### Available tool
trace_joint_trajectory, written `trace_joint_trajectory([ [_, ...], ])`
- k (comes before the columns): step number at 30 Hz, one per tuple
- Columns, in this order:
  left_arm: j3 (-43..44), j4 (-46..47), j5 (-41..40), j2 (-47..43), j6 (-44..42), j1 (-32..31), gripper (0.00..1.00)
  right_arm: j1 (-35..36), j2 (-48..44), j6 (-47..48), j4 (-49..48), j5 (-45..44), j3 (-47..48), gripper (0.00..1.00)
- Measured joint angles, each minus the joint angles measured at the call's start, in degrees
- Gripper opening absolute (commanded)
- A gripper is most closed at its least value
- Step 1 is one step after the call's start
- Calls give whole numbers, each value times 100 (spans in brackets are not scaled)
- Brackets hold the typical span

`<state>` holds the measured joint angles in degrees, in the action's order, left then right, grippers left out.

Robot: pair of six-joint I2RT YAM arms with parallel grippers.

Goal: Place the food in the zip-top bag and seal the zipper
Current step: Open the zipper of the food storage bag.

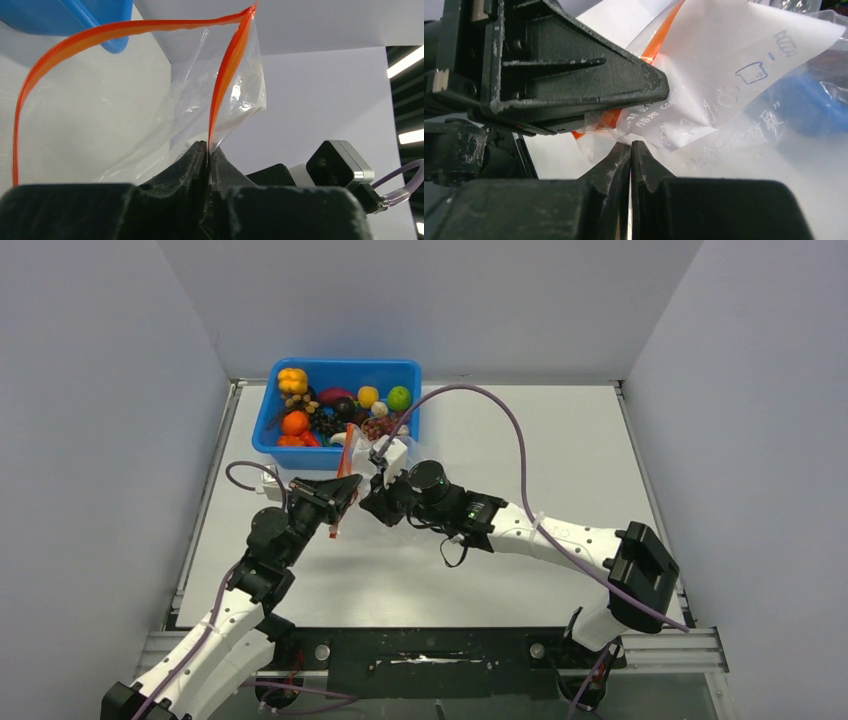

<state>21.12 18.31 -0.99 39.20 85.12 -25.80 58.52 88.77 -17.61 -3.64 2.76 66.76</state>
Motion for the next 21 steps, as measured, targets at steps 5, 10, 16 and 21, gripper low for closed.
trace_joint_trajectory([
  [5, -20, -61, 9, -9, -118, 0, 40, 0, -297, 116, -389, 109, -605, 0],
  [10, 15, -511, 0, -118, -678, 0, 54, -131, -848, 256, -544, 166, -1274, 0],
  [16, 643, -1482, 48, -111, -1668, 0, 58, -629, -1504, 404, -739, 173, -1832, 0],
  [21, 1320, -2168, 101, -2, -2535, 0, 53, -798, -1967, 697, -780, 131, -2087, 0],
])
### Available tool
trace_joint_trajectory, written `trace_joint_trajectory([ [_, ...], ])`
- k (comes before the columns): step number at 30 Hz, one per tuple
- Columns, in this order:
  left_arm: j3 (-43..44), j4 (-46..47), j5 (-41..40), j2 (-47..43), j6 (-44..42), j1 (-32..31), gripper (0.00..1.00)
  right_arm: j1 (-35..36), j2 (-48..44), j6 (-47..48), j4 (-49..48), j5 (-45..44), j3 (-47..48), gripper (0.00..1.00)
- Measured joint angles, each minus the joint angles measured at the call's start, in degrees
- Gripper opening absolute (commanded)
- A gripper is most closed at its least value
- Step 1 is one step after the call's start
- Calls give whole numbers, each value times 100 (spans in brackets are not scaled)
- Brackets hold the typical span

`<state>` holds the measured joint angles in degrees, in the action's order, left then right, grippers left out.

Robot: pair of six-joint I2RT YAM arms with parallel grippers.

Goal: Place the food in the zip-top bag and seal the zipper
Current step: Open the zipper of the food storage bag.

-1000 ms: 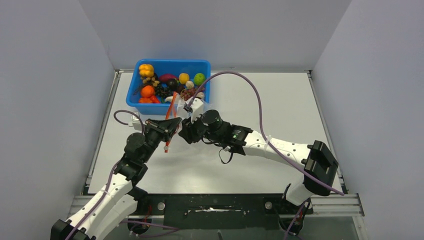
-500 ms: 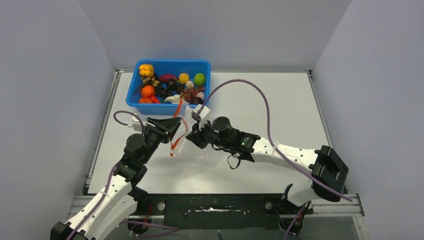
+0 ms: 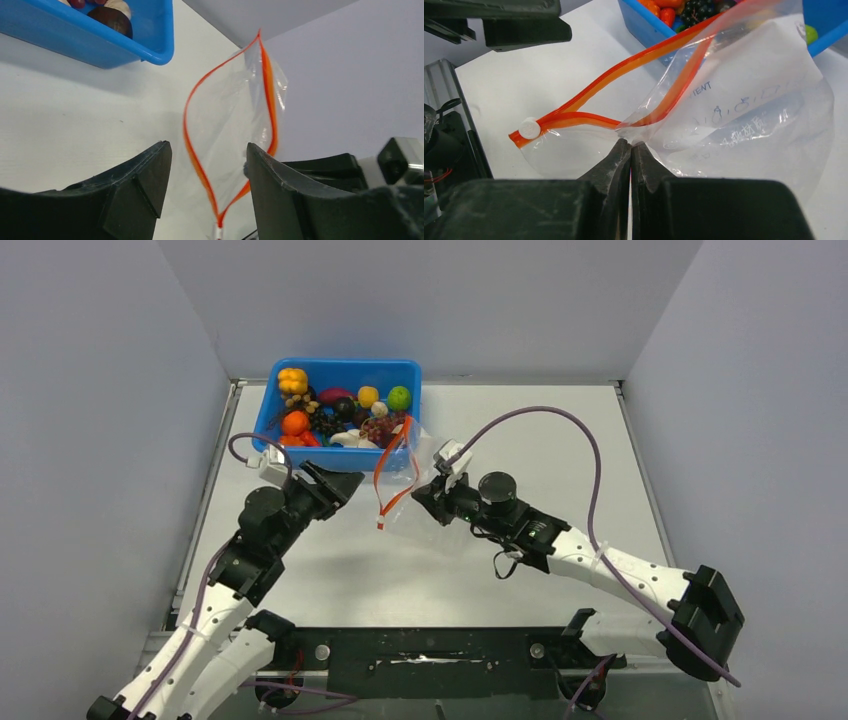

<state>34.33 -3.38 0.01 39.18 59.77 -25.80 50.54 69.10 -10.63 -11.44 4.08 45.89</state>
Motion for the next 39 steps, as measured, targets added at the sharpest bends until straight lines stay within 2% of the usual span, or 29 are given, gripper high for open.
trace_joint_trajectory([
  [3, 76, -275, -68, 52, -352, 0, 53, 0, -205, 168, -9, 0, 0, 0],
  [8, 74, -522, -66, 286, -627, 2, 57, 0, -459, 361, -13, 155, -107, 0],
  [14, -31, 190, 422, 385, -848, 4, 60, 2, -485, 577, 35, 636, -332, 0],
  [22, -330, 907, 852, 905, -1056, 76, 58, 13, -553, 798, 125, 1110, -376, 0],
  [24, -380, 1034, 999, 1091, -1056, 79, 52, 17, -590, 844, 122, 1198, -376, 0],
  [25, -413, 1119, 1110, 1172, -1049, 85, 45, 17, -597, 859, 122, 1224, -376, 0],
  [29, -542, 1486, 1510, 1357, -951, 111, 3, 17, -601, 892, 164, 1272, -382, 0],
  [30, -560, 1534, 1572, 1370, -935, 118, 0, 17, -605, 892, 192, 1266, -382, 2],
  [33, -568, 1633, 1631, 1349, -935, 129, 0, 17, -654, 850, 323, 1064, -382, 27],
  [35, -573, 1635, 1613, 1283, -949, 131, 0, 26, -708, 691, 455, 767, -374, 39],
  [39, -645, 1637, 1386, 1040, -988, 138, 0, 66, -708, 155, 1056, 28, -28, 50],
])
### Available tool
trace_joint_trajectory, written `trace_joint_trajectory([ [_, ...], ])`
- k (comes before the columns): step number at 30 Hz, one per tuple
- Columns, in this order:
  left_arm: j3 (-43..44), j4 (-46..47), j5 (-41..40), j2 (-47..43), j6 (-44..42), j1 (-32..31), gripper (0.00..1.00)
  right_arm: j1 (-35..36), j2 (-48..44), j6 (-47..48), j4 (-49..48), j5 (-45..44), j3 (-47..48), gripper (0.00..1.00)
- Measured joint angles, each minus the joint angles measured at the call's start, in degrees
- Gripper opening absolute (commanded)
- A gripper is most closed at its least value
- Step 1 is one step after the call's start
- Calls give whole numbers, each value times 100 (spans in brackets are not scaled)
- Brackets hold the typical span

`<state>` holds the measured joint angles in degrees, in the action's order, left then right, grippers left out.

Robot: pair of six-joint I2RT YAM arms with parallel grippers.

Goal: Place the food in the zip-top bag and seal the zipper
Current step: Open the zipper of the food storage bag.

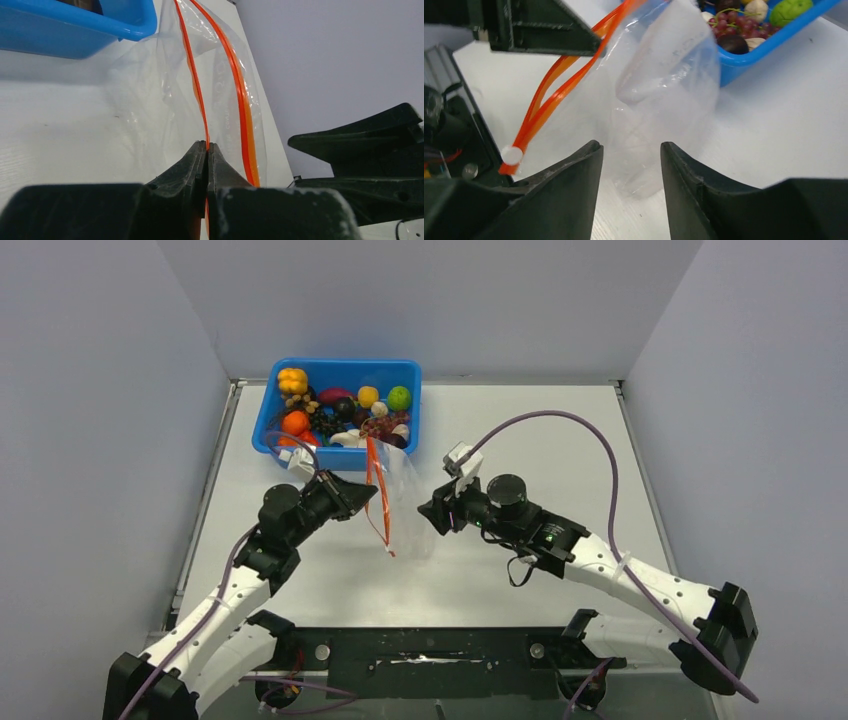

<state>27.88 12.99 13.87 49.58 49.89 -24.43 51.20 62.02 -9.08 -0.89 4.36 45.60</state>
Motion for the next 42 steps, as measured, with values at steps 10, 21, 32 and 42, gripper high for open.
trace_joint_trajectory([
  [10, -31, -39, -402, -127, -55, 2, 0, 807, 922, -1613, 1331, -2253, 2072, 57],
  [21, -11, -125, -439, -297, 79, -15, 0, 1281, 2575, -1910, 2415, -3442, 3399, 55],
  [32, -9, -142, -444, -531, 111, -20, 0, 1399, 2629, -1906, 2417, -3425, 3508, 52],
  [42, 20, -203, -444, -531, 109, -20, 0, 1510, 2704, -1906, 2404, -3379, 3687, 56],
])
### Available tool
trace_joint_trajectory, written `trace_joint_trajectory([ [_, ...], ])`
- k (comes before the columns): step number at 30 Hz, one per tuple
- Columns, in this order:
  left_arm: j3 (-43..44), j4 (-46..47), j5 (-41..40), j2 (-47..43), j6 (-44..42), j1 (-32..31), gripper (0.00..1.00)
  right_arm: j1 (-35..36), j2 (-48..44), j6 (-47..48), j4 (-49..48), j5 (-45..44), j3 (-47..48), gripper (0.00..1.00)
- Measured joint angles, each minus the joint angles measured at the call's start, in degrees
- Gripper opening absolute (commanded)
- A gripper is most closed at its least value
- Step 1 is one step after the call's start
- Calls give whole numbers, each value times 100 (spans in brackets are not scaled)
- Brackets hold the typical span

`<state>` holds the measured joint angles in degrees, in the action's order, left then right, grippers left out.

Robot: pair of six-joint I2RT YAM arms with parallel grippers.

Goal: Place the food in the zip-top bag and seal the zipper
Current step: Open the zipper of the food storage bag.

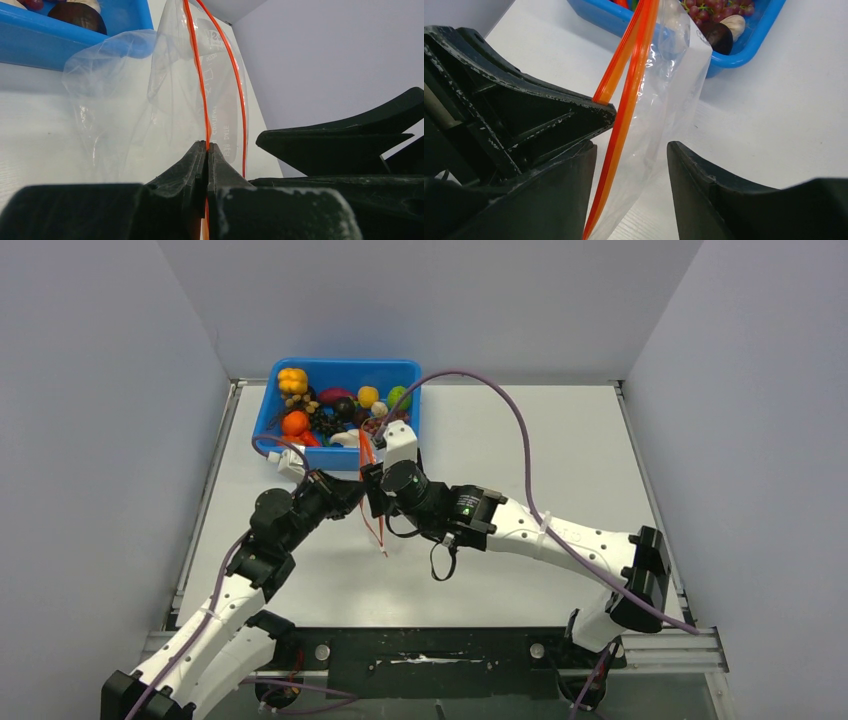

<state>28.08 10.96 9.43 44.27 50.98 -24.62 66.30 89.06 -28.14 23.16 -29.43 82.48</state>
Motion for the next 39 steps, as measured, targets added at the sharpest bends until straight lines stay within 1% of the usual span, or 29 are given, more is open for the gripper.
trace_joint_trajectory([
  [2, 13, -22, 0, -2, -2, 0, 0, 35, 72, 0, 107, -116, 151, 59],
  [5, 26, -50, 0, -4, 0, 0, 0, 127, 286, 20, 304, -380, 481, 58],
  [8, 31, -87, 0, -24, 0, 0, 0, 179, 529, 48, 494, -586, 704, 55],
  [11, 33, -223, -4, -33, -17, 2, 0, 205, 748, 63, 728, -846, 870, 49],
  [14, 35, -273, -9, -46, -15, 0, 0, 205, 848, 63, 1010, -1115, 922, 38],
  [18, 37, -291, -20, -122, -20, -4, 0, 205, 855, 52, 1349, -1502, 922, 19],
  [21, 35, -306, -26, -170, -20, -4, 0, 203, 852, 52, 1449, -1740, 914, 2],
  [22, 37, -308, -28, -184, -20, -4, 0, 203, 844, 46, 1462, -1797, 903, 0],
  [25, 37, -378, -68, -201, -50, -4, 0, 192, 743, 28, 1462, -1921, 769, 0],
  [28, 107, -730, -203, -192, -162, -4, 0, 107, 498, 11, 1460, -1950, 514, 0],
  [33, 365, -1263, -481, -136, -315, -4, 0, -365, -146, -92, 1392, -1923, -94, 0],
  [35, 398, -1292, -476, -107, -328, -4, 0, -531, -413, -105, 1292, -1893, -326, 0],
  [38, 404, -1270, -332, 20, -317, -4, 0, -546, -789, -52, 898, -1681, -675, 0],
  [39, 404, -1248, -267, 83, -313, -4, 3, -538, -898, -15, 767, -1585, -791, 0],
])
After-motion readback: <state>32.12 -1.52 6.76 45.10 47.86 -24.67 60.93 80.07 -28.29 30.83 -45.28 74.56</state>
